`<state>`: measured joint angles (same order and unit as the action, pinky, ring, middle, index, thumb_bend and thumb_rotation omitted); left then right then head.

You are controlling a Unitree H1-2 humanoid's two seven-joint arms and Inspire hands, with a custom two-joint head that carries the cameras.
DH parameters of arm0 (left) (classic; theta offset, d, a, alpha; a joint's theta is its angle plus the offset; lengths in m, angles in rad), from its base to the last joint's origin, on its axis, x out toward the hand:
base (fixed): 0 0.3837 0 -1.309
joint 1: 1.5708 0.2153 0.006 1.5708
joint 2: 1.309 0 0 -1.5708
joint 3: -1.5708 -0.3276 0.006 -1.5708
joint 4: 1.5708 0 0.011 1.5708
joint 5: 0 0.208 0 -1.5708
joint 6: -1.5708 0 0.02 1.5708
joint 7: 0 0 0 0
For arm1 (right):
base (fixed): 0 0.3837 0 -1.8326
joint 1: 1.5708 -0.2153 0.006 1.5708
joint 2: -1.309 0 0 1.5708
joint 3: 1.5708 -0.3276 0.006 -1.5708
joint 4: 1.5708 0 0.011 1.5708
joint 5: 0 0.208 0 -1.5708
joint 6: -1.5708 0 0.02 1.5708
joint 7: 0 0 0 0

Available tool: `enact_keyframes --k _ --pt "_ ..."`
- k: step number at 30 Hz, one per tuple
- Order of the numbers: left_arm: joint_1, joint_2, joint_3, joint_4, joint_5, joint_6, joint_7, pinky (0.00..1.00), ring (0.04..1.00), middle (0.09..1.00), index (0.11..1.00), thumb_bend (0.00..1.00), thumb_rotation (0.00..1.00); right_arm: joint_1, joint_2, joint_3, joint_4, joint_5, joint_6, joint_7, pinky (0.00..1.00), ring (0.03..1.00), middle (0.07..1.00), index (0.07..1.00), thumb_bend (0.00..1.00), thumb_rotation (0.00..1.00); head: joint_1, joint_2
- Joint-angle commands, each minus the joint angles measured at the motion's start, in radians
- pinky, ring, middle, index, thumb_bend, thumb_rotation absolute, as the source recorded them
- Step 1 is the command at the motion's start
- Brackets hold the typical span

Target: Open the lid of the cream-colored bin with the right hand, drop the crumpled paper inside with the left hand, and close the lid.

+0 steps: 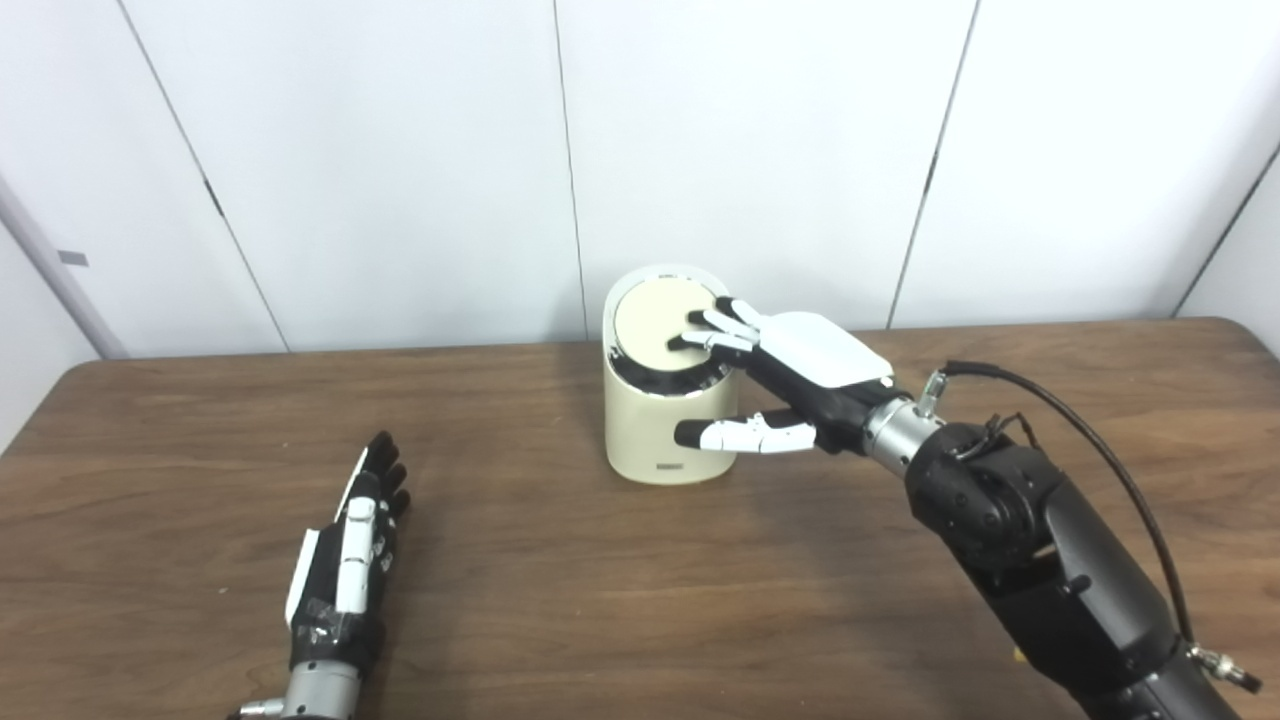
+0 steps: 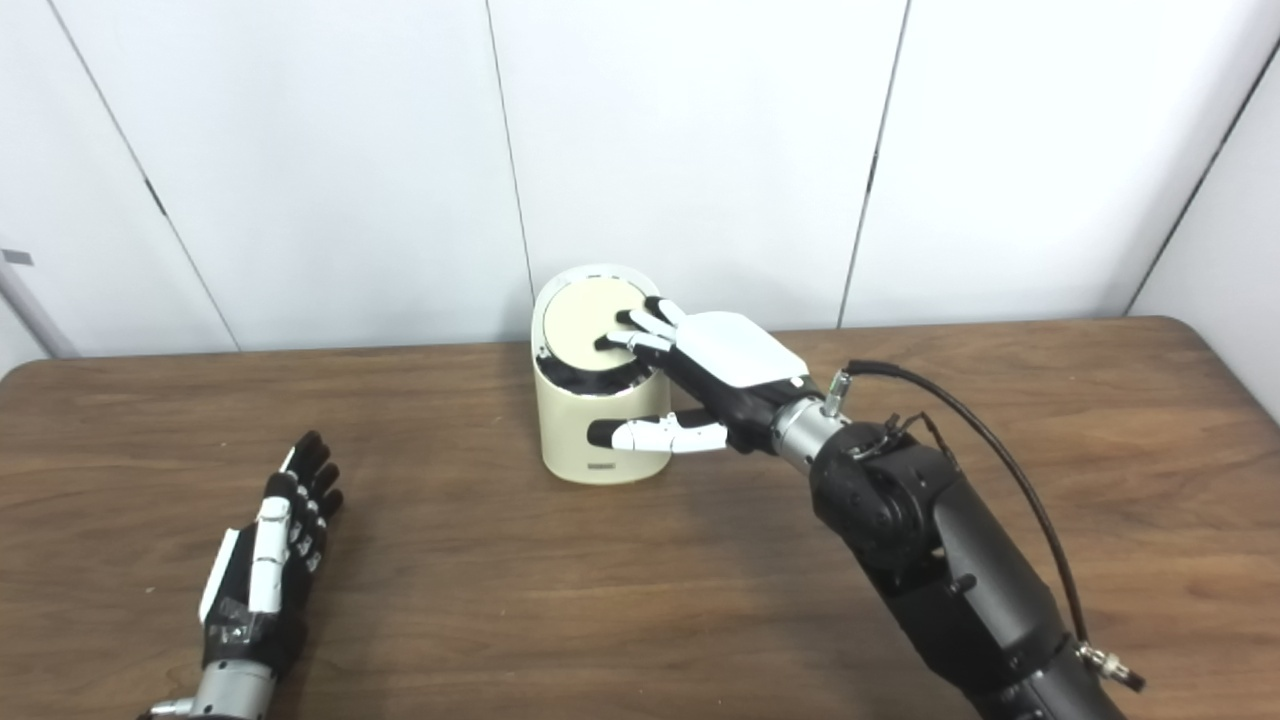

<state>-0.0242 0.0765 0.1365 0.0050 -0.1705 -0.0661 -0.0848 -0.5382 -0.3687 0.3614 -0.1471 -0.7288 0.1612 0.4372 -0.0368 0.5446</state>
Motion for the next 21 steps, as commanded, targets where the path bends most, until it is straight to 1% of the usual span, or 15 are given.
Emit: enact_keyframes --k 1,6,11,14,21 --pt "0.021 -0.028 -0.015 0.042 -0.004 -0.032 0.002 1.0 1.0 1.0 1.0 0.57 0.92 0.001 -0.008 0.006 0.011 -0.002 0.003 0.021 0.95 1.0 0.978 0.87 0.57 1.0 -0.001 0.0" --pt "0.021 -0.026 -0.016 0.042 -0.011 -0.029 -0.006 1.0 1.0 1.0 1.0 0.57 0.92 0.014 0.009 -0.018 -0.004 0.008 -0.038 -0.06 0.97 1.0 0.974 0.875 0.56 1.0 -0.002 -0.001" --pt "0.02 -0.024 -0.019 0.043 -0.008 -0.033 -0.009 1.0 1.0 1.0 1.0 0.57 0.91 0.035 0.022 -0.038 -0.028 0.007 -0.074 -0.124 0.94 1.0 0.979 0.903 0.51 1.0 -0.001 -0.003" --pt "0.02 -0.028 -0.015 0.042 -0.012 -0.028 -0.005 1.0 1.0 1.0 1.0 0.56 0.91 0.042 0.026 -0.054 -0.044 0.01 -0.072 -0.137 0.91 1.0 0.976 0.902 0.51 1.0 -0.001 -0.003" --pt "0.018 -0.021 -0.02 0.049 0.001 -0.035 -0.008 1.0 1.0 1.0 1.0 0.56 0.93 0.061 0.035 -0.101 -0.088 0.039 -0.059 -0.137 0.95 1.0 0.978 0.896 0.5 1.0 -0.004 -0.004"
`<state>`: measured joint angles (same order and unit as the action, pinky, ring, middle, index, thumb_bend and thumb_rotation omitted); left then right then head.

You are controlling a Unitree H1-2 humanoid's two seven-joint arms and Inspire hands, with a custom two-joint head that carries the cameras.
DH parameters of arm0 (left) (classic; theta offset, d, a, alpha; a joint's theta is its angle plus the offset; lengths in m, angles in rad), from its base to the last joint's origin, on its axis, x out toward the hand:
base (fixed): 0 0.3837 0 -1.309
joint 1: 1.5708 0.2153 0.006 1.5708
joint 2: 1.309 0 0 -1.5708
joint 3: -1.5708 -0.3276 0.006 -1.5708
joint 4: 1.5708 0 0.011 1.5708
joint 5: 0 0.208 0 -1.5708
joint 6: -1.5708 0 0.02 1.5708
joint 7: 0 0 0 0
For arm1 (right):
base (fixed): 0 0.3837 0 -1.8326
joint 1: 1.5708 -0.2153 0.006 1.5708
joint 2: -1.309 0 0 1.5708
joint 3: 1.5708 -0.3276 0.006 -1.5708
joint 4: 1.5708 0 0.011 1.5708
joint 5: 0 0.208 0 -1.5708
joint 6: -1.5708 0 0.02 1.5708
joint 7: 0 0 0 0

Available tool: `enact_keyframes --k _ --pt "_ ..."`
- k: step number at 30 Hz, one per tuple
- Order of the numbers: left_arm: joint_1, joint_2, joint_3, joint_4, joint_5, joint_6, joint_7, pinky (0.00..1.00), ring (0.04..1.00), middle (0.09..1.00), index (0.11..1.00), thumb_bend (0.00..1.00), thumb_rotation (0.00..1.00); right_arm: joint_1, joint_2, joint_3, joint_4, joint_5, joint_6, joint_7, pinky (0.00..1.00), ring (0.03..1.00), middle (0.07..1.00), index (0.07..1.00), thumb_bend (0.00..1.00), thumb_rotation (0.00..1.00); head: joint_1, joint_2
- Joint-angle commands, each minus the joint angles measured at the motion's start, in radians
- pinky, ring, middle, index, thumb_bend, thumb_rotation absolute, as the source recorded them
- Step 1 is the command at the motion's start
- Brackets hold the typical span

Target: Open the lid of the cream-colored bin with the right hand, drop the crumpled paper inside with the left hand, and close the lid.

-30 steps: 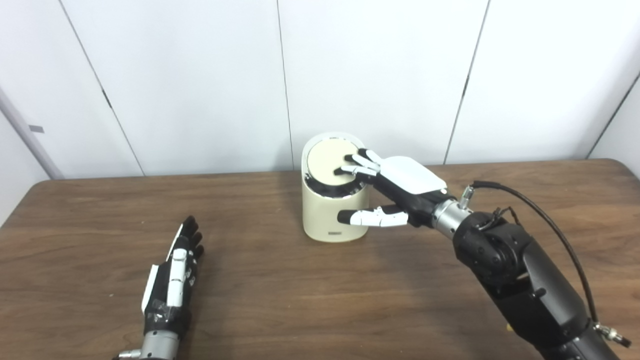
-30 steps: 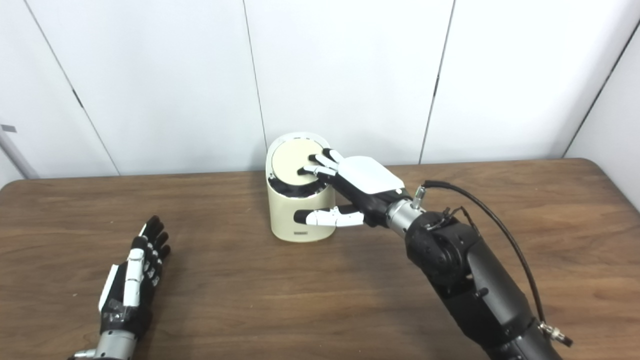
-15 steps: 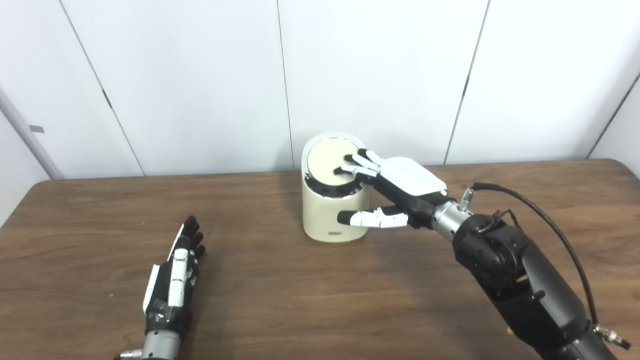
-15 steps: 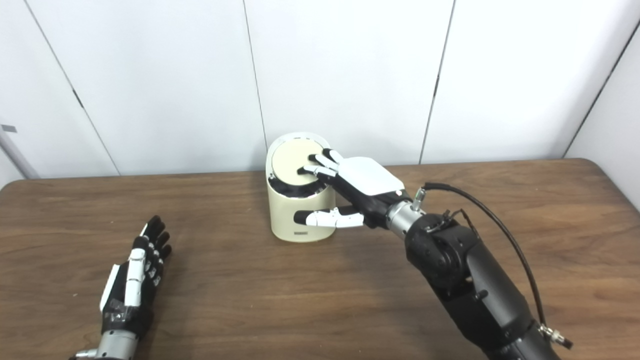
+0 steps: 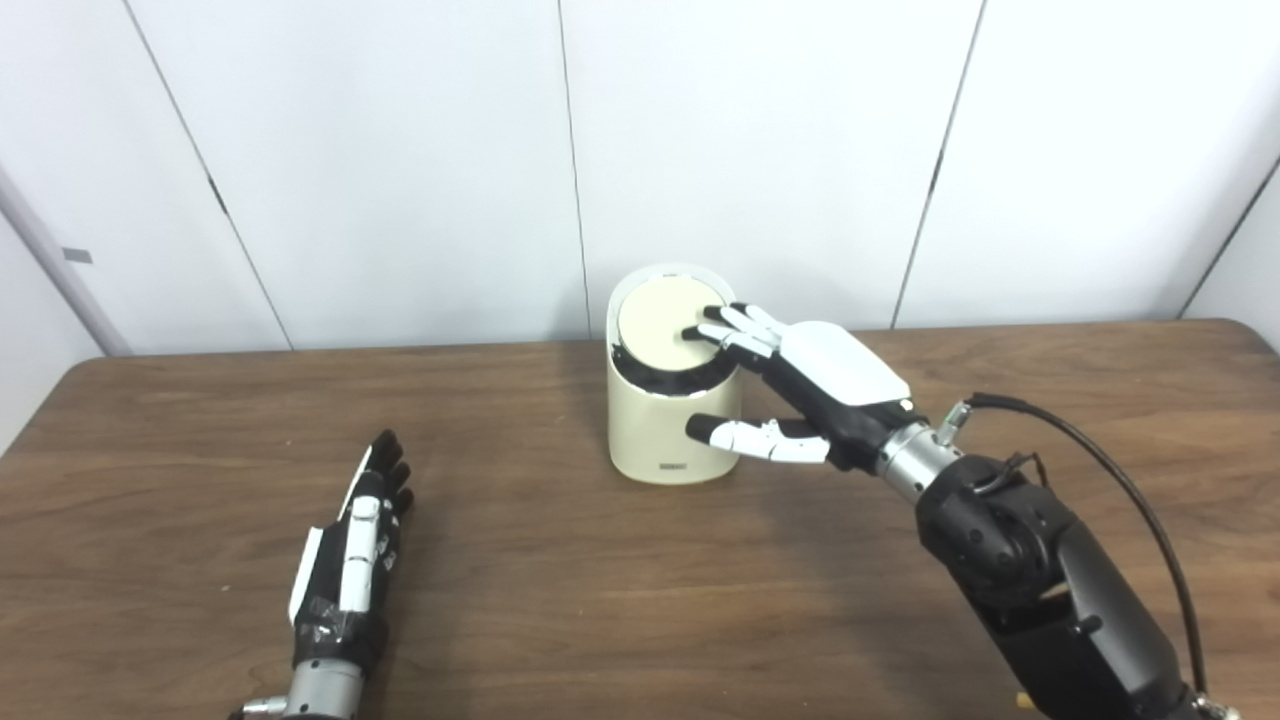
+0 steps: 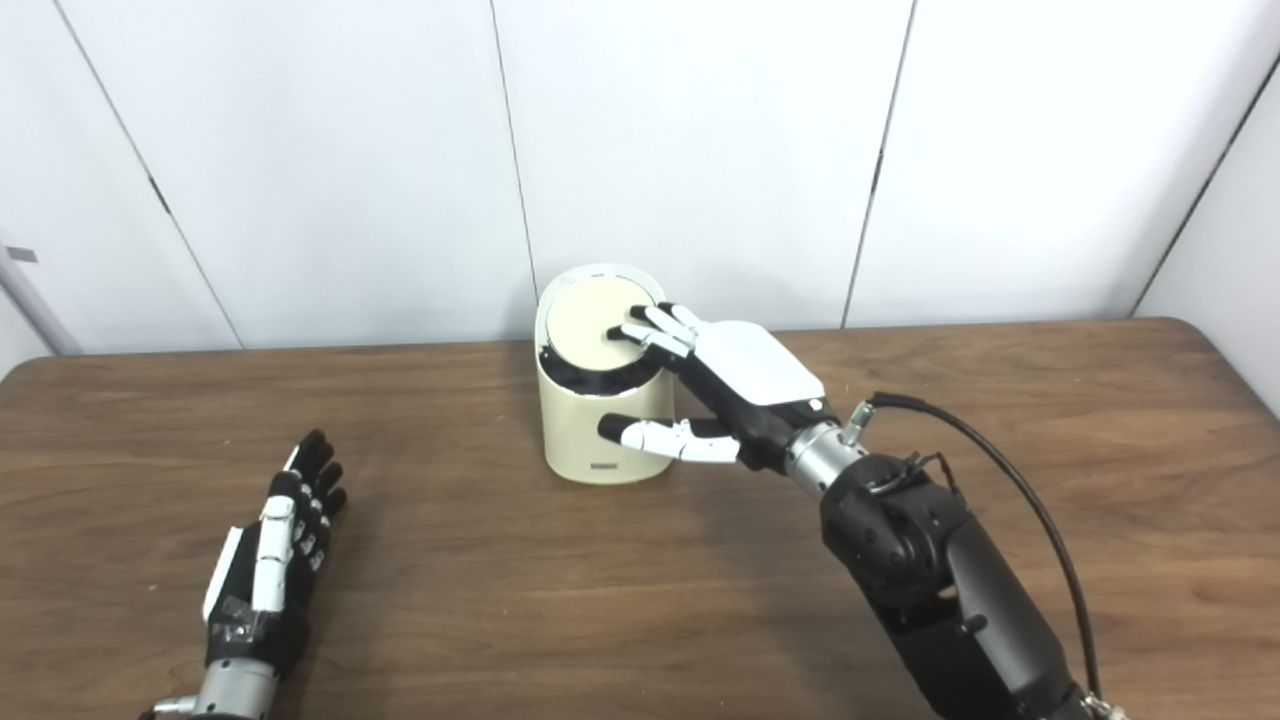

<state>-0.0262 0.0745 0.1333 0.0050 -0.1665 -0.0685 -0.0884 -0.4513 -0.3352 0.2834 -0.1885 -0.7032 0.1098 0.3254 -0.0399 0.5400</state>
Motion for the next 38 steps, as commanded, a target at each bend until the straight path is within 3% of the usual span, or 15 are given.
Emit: enact_keyframes --k 1,8,12,24,27,33,38 --pt "0.02 -0.018 -0.016 0.05 -0.005 -0.033 -0.006 1.0 1.0 1.0 1.0 0.57 0.93 -0.022 0.003 -0.03 -0.055 0.016 -0.004 -0.024 0.95 1.0 0.977 0.895 0.5 1.0 -0.002 0.0" --pt "0.02 -0.017 -0.012 0.054 -0.013 -0.037 -0.009 1.0 1.0 1.0 1.0 0.56 0.92 0.02 0.013 -0.083 -0.103 0.024 0.007 -0.044 0.96 1.0 0.97 0.886 0.5 1.0 -0.003 -0.002" --pt "0.021 -0.017 -0.012 0.056 -0.013 -0.042 -0.009 1.0 1.0 1.0 1.0 0.56 0.92 0.047 0.015 -0.117 -0.111 0.048 -0.008 -0.064 0.89 1.0 0.977 0.895 0.49 1.0 -0.004 -0.001" --pt "0.022 -0.013 -0.006 0.052 -0.017 -0.032 -0.005 1.0 1.0 1.0 1.0 0.57 0.9 0.163 0.029 -0.26 -0.125 0.181 0.027 -0.126 0.88 0.956 0.959 0.891 0.47 1.0 -0.007 0.003" --pt "0.022 -0.01 -0.005 0.051 -0.023 -0.032 -0.011 1.0 1.0 1.0 1.0 0.56 0.91 0.186 0.035 -0.289 -0.115 0.218 0.035 -0.138 0.88 0.936 0.953 0.891 0.5 1.0 -0.007 0.004" --pt "0.026 -0.011 -0.001 0.041 -0.021 -0.021 -0.002 1.0 1.0 1.0 1.0 0.57 0.91 0.238 0.057 -0.365 -0.055 0.387 0.011 -0.166 0.91 0.934 0.952 0.903 0.57 1.0 -0.015 0.009" --pt "0.025 -0.005 0.0 0.035 -0.027 -0.013 -0.007 1.0 1.0 1.0 1.0 0.58 0.91 0.281 0.082 -0.411 -0.049 0.528 0.04 -0.164 0.9 0.948 0.97 0.916 0.53 1.0 -0.024 0.016"
